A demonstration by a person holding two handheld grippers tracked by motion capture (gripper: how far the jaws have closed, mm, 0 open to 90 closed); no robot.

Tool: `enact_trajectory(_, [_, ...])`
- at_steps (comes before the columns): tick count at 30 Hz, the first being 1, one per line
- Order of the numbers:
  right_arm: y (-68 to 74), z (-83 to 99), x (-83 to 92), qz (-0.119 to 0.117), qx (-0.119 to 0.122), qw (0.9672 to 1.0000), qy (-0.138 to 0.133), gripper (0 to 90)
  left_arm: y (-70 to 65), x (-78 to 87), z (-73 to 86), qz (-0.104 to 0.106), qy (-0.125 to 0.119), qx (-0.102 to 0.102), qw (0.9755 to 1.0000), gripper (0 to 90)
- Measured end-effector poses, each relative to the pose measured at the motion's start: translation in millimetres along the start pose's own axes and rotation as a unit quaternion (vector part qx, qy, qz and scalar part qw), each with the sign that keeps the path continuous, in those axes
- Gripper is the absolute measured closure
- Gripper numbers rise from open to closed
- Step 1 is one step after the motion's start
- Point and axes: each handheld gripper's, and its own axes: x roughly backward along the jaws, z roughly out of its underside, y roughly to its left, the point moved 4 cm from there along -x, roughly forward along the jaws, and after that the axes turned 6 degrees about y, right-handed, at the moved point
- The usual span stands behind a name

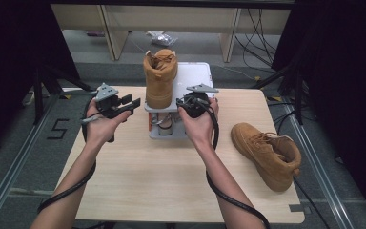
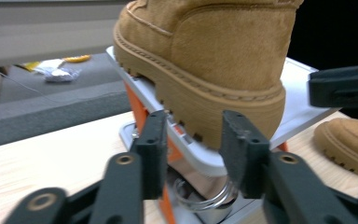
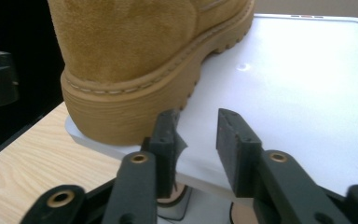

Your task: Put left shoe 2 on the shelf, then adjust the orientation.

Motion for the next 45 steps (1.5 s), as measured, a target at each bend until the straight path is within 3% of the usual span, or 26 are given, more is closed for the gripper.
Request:
enact_trajectory(5, [-7.3,3.3,9.7,-0.001,-0.001,1.0000,-0.002,61.5,5.8,9.2,13.7,-0.011,-0.008,-0.003,0.9999,49.1])
enact_trajectory(8, [-11.9,3.4,14.3,0.001,0.008,0.9999,-0.006,59.1,7.7,13.0,23.1,-0.013,-0.011,-0.001,0.9998,47.3])
enact_trajectory(9, [-13.0,4.3,16.7,-0.002,-0.002,1.0000,-0.004,57.9,8.5,13.8,26.5,-0.013,-0.011,0.000,0.9999,46.8])
enact_trajectory(16, [-33.1,10.7,34.6,0.009,-0.005,0.9999,-0.004,53.3,19.3,19.2,48.4,-0.025,-0.014,-0.004,0.9996,44.8])
enact_trajectory(22, [-61.6,18.2,55.0,0.037,-0.014,0.9992,0.002,51.4,23.3,27.6,62.6,-0.026,-0.020,0.000,0.9995,44.8])
enact_trajectory(26, [-73.8,22.3,61.9,0.042,-0.016,0.9990,0.006,51.0,26.4,34.4,74.7,-0.035,-0.026,0.000,0.9990,45.2])
enact_trajectory(32, [-104.7,39.1,77.6,0.060,-0.038,0.9970,0.030,50.9,26.4,38.0,105.9,-0.041,-0.014,0.009,0.9990,45.8])
enact_trajectory(36, [-118.7,45.6,85.8,0.065,-0.038,0.9965,0.036,51.0,26.1,38.0,123.0,-0.040,-0.011,0.021,0.9989,45.8])
enact_trajectory(38, [-127.1,49.8,92.1,0.073,-0.044,0.9955,0.041,51.0,25.7,37.6,130.6,-0.039,-0.007,0.029,0.9988,46.0])
enact_trajectory(39, [-129.6,52.7,96.1,0.076,-0.063,0.9940,0.048,51.0,25.4,37.6,132.6,-0.038,-0.006,0.031,0.9988,46.0])
enact_trajectory(41, [-139.4,55.6,101.1,0.081,-0.054,0.9938,0.053,51.3,24.3,37.2,136.4,-0.037,-0.003,0.031,0.9988,46.0])
enact_trajectory(43, [-146.7,58.7,108.4,0.094,-0.072,0.9912,0.059,51.8,23.4,37.4,137.9,-0.036,0.000,0.029,0.9989,46.0])
enact_trajectory(44, [-154.1,60.1,112.1,0.094,-0.064,0.9916,0.061,52.0,23.0,37.2,138.3,-0.035,-0.002,0.030,0.9989,46.0])
enact_trajectory(45, [-157.2,61.7,116.8,0.100,-0.077,0.9897,0.067,52.2,22.7,37.1,138.8,-0.035,-0.001,0.029,0.9990,45.9])
